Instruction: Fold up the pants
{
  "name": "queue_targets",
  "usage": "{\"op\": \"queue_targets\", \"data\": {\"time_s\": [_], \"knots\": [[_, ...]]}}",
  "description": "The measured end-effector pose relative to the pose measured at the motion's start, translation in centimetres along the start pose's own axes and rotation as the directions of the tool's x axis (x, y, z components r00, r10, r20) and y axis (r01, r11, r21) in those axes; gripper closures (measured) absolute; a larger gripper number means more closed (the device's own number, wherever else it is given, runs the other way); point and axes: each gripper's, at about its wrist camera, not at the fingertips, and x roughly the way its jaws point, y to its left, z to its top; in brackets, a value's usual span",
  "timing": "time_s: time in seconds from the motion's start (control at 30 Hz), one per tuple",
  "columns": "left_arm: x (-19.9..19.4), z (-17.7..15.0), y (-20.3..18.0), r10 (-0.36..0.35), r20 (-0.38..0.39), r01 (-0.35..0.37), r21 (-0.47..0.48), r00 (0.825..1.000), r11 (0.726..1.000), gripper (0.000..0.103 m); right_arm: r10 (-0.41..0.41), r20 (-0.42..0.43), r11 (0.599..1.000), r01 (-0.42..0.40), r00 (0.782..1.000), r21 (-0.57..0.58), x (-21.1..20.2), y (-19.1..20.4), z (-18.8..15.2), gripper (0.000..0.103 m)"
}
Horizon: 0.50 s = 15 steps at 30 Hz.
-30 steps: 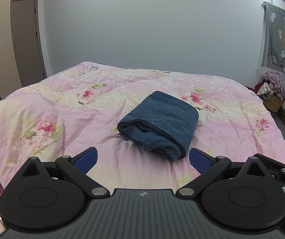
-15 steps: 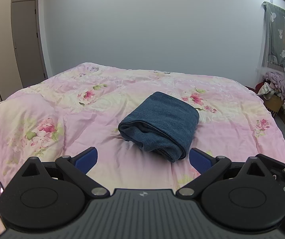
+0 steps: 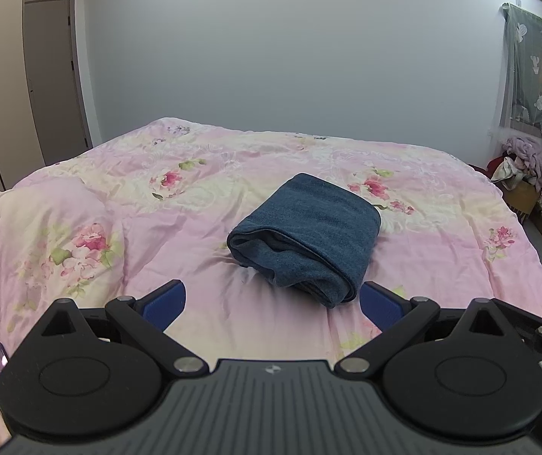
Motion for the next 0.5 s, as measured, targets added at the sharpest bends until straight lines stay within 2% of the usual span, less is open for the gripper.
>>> {"op": "queue_targets", "data": {"time_s": [0.5], "knots": [[0.04,0.02,0.07,0.001,0.000,-0.001,0.001,1.000,1.000,0.000,-0.001,-0.004,1.000,0.001,1.000,0.003,0.19,-0.07,-0.10,0.005]]}}
